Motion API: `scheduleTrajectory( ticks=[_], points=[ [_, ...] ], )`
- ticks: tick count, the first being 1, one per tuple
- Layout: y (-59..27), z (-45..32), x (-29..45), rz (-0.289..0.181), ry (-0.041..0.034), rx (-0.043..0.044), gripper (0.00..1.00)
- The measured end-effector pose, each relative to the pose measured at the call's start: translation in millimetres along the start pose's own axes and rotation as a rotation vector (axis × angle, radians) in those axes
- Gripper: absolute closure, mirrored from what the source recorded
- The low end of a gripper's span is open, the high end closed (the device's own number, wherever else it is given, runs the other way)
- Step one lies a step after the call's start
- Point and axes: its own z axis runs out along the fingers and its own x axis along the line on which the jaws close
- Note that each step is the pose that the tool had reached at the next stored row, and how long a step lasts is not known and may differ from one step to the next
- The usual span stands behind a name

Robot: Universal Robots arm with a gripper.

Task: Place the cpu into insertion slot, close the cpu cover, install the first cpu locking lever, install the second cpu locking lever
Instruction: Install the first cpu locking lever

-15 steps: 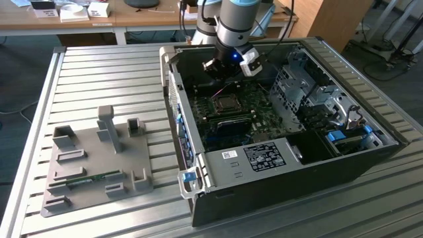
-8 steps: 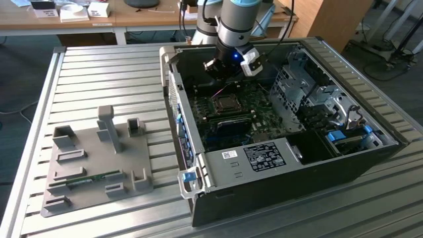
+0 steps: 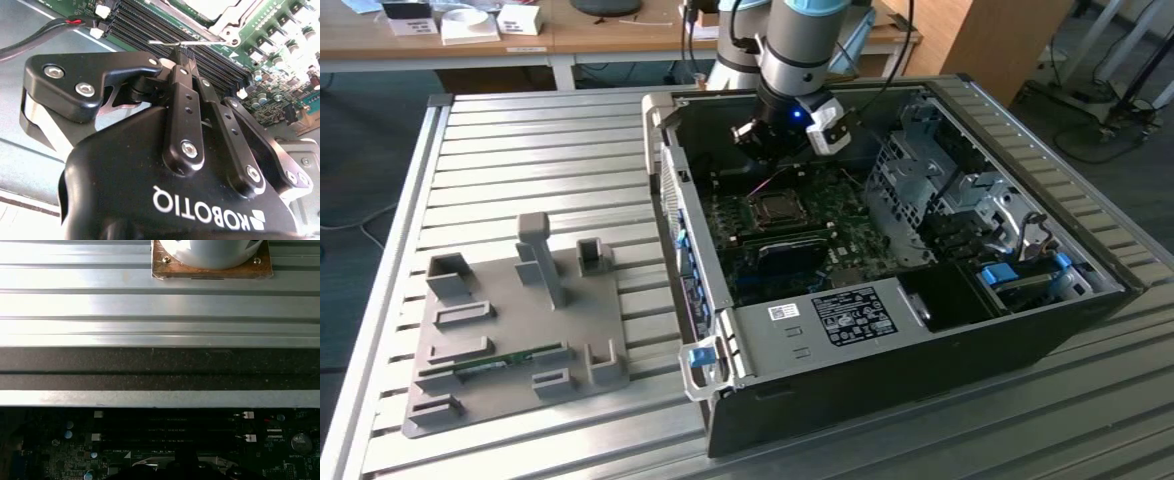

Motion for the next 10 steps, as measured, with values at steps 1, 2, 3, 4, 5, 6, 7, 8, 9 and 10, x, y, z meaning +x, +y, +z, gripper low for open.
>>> scheduleTrajectory(
  ticks=[1, 2, 3, 4, 5, 6, 7, 8, 9, 10],
  points=[
    [0.0, 0.0, 0.0, 0.0, 0.0, -0.0001, 0.89],
    [0.0, 0.1, -0.1, 0.0, -0.0001, -0.0002, 0.89],
    [0.0, 0.3, -0.1, 0.0, -0.0002, -0.0004, 0.89],
    [-0.1, 0.9, 0.0, 0.0, -0.0004, -0.0007, 0.89],
    [-0.2, 1.2, 0.0, 0.0, -0.0002, -0.0005, 0.89],
    [-0.3, 1.3, 0.0, 0.0, 0.0, -0.0002, 0.89],
    [-0.3, 1.5, 0.0, 0.0, -0.0001, -0.0002, 0.89],
    [-0.4, 1.8, 0.0, 0.0, -0.0001, -0.0003, 0.89],
    [-0.4, 2.0, 0.1, 0.0, -0.0001, -0.0002, 0.89],
    [-0.5, 2.0, 0.1, 0.0, 0.0, -0.0001, 0.89]
  ],
)
